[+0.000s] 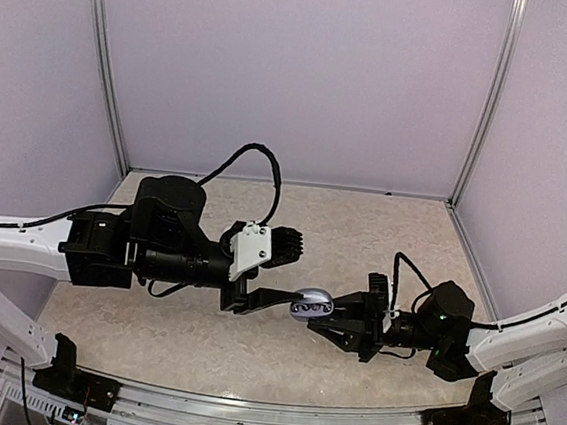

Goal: Insert the wireless bluetooth earbuds into the charging case
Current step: Adjust the right earbud in the right side groove of the charging case.

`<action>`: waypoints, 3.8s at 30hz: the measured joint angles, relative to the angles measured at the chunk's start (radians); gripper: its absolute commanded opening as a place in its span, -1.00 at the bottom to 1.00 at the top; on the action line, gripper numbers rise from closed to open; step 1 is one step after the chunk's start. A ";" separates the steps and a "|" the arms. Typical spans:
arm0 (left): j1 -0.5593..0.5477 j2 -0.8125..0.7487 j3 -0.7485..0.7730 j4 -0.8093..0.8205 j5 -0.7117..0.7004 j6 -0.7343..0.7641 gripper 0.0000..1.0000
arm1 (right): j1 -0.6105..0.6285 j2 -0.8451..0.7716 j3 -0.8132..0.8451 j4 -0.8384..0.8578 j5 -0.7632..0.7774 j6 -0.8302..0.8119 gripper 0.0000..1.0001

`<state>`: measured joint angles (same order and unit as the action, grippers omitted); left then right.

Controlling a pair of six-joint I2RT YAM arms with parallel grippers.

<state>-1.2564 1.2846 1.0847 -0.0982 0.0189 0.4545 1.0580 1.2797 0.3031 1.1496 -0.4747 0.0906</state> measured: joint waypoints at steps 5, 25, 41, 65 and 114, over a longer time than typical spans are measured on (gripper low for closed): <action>0.000 0.026 0.004 -0.008 0.059 -0.008 0.29 | 0.000 0.000 0.002 -0.001 0.000 -0.006 -1.00; 0.027 0.102 0.072 -0.061 -0.028 -0.050 0.20 | 0.000 0.000 0.012 -0.021 -0.008 -0.039 -1.00; 0.013 0.015 0.067 -0.111 0.113 -0.011 -0.60 | 0.000 0.000 0.012 -0.060 0.035 -0.062 -1.00; 0.005 0.153 0.135 -0.233 0.104 0.004 -0.85 | 0.009 -0.001 0.012 -0.099 0.045 -0.111 -1.00; -0.061 0.076 0.121 -0.202 -0.049 0.079 -0.69 | 0.032 -0.030 0.002 -0.157 0.068 -0.159 -1.00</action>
<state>-1.3178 1.3605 1.2060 -0.3004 -0.0303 0.5331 1.0901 1.2499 0.3046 0.9924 -0.4068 -0.0681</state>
